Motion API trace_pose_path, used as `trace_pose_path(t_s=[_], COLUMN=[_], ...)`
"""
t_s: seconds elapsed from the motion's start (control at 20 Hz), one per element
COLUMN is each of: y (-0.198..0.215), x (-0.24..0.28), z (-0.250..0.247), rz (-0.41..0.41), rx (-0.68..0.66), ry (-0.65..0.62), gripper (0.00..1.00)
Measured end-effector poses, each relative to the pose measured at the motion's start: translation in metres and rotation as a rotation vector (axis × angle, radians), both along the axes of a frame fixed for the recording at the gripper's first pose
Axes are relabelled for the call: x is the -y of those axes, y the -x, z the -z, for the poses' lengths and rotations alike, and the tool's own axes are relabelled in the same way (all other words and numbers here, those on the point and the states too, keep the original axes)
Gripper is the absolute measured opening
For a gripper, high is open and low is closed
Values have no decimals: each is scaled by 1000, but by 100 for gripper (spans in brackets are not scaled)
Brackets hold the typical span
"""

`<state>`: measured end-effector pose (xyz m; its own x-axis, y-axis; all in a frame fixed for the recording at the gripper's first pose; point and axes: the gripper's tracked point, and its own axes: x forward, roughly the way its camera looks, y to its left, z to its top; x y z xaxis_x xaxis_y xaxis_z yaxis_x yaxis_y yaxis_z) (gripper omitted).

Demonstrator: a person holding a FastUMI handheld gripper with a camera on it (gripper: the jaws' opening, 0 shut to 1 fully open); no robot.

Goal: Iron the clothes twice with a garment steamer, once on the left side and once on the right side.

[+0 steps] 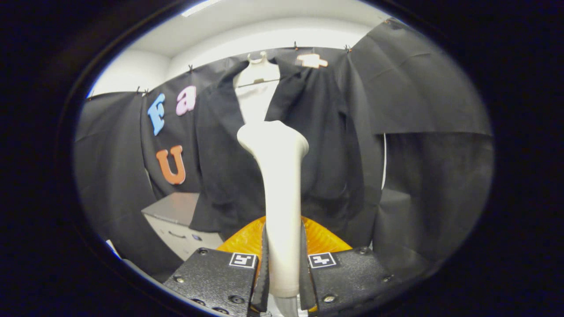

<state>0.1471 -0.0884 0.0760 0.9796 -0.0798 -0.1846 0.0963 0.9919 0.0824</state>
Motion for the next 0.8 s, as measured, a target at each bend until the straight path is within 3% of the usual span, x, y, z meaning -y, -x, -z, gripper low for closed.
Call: trace_pose_path(t_s=[0.45,0.8], y=[-68,-111], x=[76,85], z=[-132,-158], rz=[80,64], rx=[275,299], ry=[-4,29], gripper=[30,30])
